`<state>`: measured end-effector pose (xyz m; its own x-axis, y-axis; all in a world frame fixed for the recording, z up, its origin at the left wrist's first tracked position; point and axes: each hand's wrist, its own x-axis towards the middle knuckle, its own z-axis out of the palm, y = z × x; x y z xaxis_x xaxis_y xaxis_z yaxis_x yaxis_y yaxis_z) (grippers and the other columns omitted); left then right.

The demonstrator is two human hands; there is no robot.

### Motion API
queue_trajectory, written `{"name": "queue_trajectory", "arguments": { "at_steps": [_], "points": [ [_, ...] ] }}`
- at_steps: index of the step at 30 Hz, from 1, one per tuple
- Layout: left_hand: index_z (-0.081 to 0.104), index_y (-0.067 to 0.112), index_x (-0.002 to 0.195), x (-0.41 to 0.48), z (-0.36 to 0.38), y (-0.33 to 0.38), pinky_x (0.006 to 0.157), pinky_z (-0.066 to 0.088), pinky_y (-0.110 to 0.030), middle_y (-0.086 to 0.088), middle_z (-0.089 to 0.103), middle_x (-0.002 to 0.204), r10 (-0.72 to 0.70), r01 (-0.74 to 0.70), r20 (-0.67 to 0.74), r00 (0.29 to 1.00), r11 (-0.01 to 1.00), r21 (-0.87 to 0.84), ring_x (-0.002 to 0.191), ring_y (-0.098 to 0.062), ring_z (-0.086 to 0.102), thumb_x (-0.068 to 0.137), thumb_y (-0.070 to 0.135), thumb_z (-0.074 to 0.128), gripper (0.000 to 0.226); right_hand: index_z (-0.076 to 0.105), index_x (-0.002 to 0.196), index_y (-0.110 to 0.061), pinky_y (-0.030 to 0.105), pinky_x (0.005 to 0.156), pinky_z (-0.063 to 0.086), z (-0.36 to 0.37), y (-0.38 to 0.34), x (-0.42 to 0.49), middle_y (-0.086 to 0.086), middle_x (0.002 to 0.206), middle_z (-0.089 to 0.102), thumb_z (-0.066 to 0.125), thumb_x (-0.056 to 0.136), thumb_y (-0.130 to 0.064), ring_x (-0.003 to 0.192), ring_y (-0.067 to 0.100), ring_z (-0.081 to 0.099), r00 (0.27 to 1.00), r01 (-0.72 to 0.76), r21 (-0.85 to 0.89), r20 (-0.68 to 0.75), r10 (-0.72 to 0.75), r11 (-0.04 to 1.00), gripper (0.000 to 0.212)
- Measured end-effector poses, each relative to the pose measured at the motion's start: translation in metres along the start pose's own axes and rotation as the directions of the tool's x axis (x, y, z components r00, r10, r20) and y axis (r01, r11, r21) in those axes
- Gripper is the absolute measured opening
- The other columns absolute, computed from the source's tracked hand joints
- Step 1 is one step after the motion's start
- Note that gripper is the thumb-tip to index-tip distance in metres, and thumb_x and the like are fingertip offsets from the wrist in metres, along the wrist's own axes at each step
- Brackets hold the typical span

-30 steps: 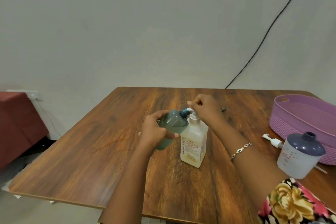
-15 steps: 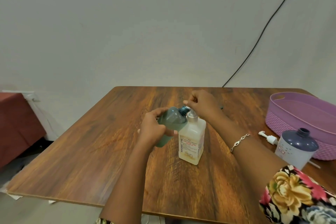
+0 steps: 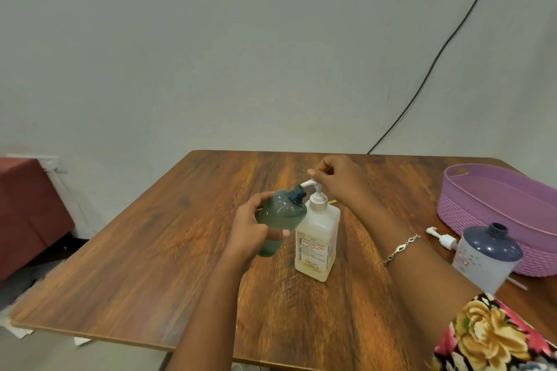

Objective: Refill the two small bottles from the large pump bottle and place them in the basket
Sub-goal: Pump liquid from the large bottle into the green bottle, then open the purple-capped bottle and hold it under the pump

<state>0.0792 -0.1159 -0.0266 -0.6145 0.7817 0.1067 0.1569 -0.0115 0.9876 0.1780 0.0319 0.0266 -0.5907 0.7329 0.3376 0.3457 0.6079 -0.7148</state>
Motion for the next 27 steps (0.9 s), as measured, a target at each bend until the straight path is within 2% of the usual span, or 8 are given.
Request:
{"name": "queue_trajectory", "arguments": {
  "at_steps": [6,10,13,17,21,22,25,27],
  "points": [
    [0.054,0.024,0.116,-0.002,-0.001,-0.005,0.083,0.048,-0.036,-0.001,0.055,0.117,-0.016,0.016,0.002,1.0,0.995,-0.094,0.106,-0.022,0.052,0.063,-0.013,0.071,0.067,0.065,0.092,-0.013,0.013,0.063,0.039,-0.011,-0.004,-0.015,-0.003,0.088,0.062,0.058,0.088,-0.02,0.079,0.008,0.054,0.998,0.04,0.081,-0.045,-0.037,0.996,0.01],
    [0.054,0.024,0.111,-0.007,-0.003,-0.007,0.073,0.048,-0.029,0.0,0.058,0.113,-0.015,0.014,-0.006,1.0,0.98,-0.196,0.102,-0.019,0.055,0.062,-0.017,0.069,0.065,0.061,0.088,-0.02,0.01,0.065,0.036,-0.012,-0.01,-0.037,-0.007,0.092,0.057,0.06,0.087,-0.017,0.081,0.002,0.051,0.978,0.133,0.055,-0.168,-0.122,0.99,0.004],
    [0.053,0.021,0.111,-0.01,-0.007,-0.011,0.07,0.047,-0.026,0.0,0.059,0.11,-0.005,0.001,-0.014,1.0,0.972,-0.237,0.099,-0.017,0.057,0.061,-0.019,0.068,0.065,0.057,0.085,-0.026,0.009,0.065,0.036,-0.006,-0.017,-0.056,-0.016,0.087,0.053,0.061,0.086,-0.016,0.08,-0.001,0.049,0.961,0.196,0.046,-0.206,-0.183,0.98,0.012],
    [0.052,0.017,0.114,-0.013,-0.015,-0.016,0.077,0.048,-0.033,-0.001,0.059,0.11,0.026,-0.03,-0.021,0.999,0.966,-0.257,0.101,-0.02,0.057,0.061,-0.018,0.069,0.066,0.059,0.095,-0.026,0.005,0.071,0.036,0.011,-0.027,-0.076,-0.018,0.093,0.055,0.064,0.083,-0.018,0.087,-0.004,0.051,0.97,0.219,0.132,-0.133,-0.201,0.967,0.015],
    [0.052,0.018,0.113,-0.015,-0.026,-0.018,0.076,0.051,-0.03,-0.001,0.061,0.11,0.05,-0.057,-0.033,0.998,0.966,-0.252,0.101,-0.02,0.059,0.061,-0.016,0.071,0.065,0.054,0.12,-0.02,-0.002,0.074,0.036,0.039,-0.036,-0.083,-0.016,0.109,0.052,0.068,0.081,-0.017,0.102,-0.002,0.047,0.986,0.158,0.226,0.013,-0.165,0.961,0.042],
    [0.052,0.019,0.112,-0.016,-0.029,-0.018,0.076,0.051,-0.029,-0.001,0.06,0.11,0.06,-0.067,-0.039,0.997,0.967,-0.244,0.101,-0.019,0.059,0.06,-0.016,0.071,0.065,0.051,0.123,-0.019,0.0,0.078,0.037,0.046,-0.037,-0.083,-0.014,0.113,0.053,0.069,0.08,-0.016,0.105,0.0,0.047,0.988,0.134,0.25,0.047,-0.15,0.959,0.047],
    [0.053,0.02,0.11,-0.016,-0.04,-0.02,0.077,0.053,-0.028,-0.002,0.06,0.109,0.082,-0.09,-0.043,0.996,0.97,-0.225,0.101,-0.019,0.058,0.06,-0.018,0.069,0.065,0.046,0.13,-0.017,0.022,0.097,0.041,0.067,-0.04,-0.078,-0.004,0.127,0.053,0.072,0.077,-0.016,0.116,0.009,0.048,0.987,0.051,0.314,0.126,-0.095,0.948,0.059],
    [0.052,0.02,0.109,-0.015,-0.05,-0.022,0.08,0.053,-0.032,-0.004,0.059,0.11,0.079,-0.087,-0.047,0.996,0.973,-0.215,0.103,-0.023,0.057,0.061,-0.021,0.067,0.065,0.043,0.132,-0.016,0.024,0.096,0.04,0.081,-0.041,-0.073,-0.004,0.127,0.052,0.074,0.074,-0.018,0.114,0.009,0.048,0.984,0.018,0.341,0.162,-0.077,0.94,0.066]
  ]
}}
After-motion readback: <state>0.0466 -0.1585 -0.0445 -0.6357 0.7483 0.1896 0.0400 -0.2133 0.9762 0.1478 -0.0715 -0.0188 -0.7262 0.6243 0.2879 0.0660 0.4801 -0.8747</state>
